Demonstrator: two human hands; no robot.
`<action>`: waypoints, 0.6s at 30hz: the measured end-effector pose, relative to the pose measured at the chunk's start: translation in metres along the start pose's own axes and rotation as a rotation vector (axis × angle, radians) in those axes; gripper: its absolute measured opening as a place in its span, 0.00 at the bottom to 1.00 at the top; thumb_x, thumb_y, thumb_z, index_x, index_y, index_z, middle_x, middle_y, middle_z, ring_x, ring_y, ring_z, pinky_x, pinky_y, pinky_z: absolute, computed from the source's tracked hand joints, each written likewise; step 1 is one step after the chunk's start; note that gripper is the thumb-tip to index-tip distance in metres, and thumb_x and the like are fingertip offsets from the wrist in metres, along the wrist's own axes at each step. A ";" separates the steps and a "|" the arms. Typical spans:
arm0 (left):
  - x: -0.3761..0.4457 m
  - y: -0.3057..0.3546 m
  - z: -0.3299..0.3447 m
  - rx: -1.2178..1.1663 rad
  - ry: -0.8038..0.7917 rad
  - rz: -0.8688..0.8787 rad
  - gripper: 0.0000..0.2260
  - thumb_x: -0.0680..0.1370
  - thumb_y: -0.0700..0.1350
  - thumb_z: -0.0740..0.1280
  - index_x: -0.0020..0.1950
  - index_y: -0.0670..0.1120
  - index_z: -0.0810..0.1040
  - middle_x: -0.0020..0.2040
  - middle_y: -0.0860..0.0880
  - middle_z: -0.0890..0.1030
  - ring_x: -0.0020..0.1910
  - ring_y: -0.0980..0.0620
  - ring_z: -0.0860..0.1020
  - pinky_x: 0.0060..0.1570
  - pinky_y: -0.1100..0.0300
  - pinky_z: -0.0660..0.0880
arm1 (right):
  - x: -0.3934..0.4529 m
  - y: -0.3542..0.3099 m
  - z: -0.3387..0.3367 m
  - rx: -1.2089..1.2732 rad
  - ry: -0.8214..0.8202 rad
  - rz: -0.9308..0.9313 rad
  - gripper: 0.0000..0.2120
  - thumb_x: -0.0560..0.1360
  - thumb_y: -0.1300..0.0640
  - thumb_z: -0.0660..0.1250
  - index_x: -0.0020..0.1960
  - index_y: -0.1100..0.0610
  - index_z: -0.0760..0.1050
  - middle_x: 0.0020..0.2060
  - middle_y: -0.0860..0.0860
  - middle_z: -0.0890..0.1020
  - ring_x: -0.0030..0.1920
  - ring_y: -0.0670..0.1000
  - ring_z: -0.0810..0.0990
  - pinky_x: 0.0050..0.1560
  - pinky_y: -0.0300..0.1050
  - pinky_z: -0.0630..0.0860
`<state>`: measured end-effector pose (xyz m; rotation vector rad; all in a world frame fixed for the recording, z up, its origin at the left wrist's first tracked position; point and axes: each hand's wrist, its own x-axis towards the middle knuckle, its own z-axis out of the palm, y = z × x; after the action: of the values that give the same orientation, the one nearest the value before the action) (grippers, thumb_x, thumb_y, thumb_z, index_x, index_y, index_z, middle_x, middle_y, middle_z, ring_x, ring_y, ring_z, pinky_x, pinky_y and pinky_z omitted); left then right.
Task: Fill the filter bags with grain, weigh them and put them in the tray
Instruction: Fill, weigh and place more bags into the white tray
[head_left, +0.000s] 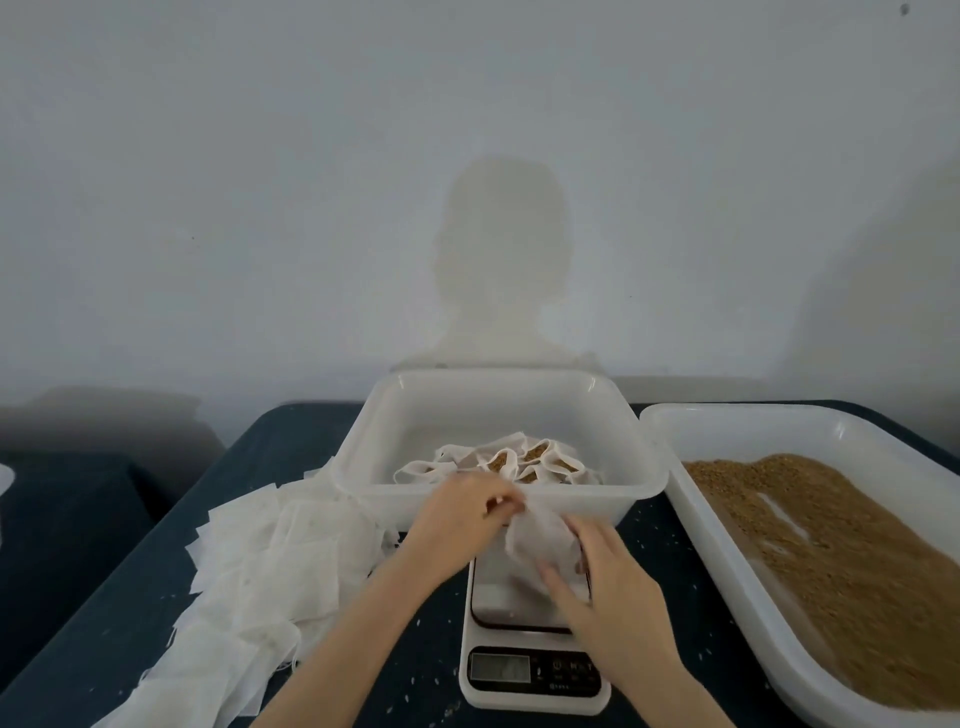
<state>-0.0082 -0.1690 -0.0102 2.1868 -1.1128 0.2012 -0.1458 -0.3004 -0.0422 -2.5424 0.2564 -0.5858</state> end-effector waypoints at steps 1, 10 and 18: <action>0.010 0.002 -0.007 -0.037 0.024 -0.037 0.06 0.77 0.44 0.68 0.49 0.49 0.84 0.43 0.57 0.82 0.40 0.61 0.77 0.45 0.73 0.69 | -0.002 0.004 -0.004 0.014 0.017 0.022 0.18 0.74 0.36 0.58 0.62 0.34 0.58 0.49 0.29 0.66 0.45 0.33 0.73 0.35 0.29 0.70; 0.083 -0.030 -0.060 -0.137 0.309 -0.332 0.08 0.76 0.38 0.64 0.40 0.43 0.83 0.33 0.51 0.82 0.35 0.54 0.79 0.37 0.71 0.70 | -0.011 0.042 -0.015 -0.082 -0.348 0.271 0.04 0.77 0.44 0.64 0.49 0.34 0.71 0.43 0.36 0.75 0.40 0.35 0.76 0.35 0.26 0.69; 0.089 -0.079 -0.015 0.326 -0.406 -0.424 0.10 0.78 0.41 0.62 0.51 0.40 0.82 0.51 0.40 0.82 0.48 0.44 0.79 0.49 0.58 0.73 | -0.024 0.061 -0.006 -0.079 -0.274 0.253 0.08 0.74 0.47 0.69 0.38 0.35 0.75 0.42 0.30 0.77 0.45 0.24 0.71 0.43 0.20 0.68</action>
<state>0.1105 -0.1858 -0.0009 2.7833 -0.8284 -0.2792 -0.1742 -0.3480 -0.0784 -2.5731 0.5003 -0.1311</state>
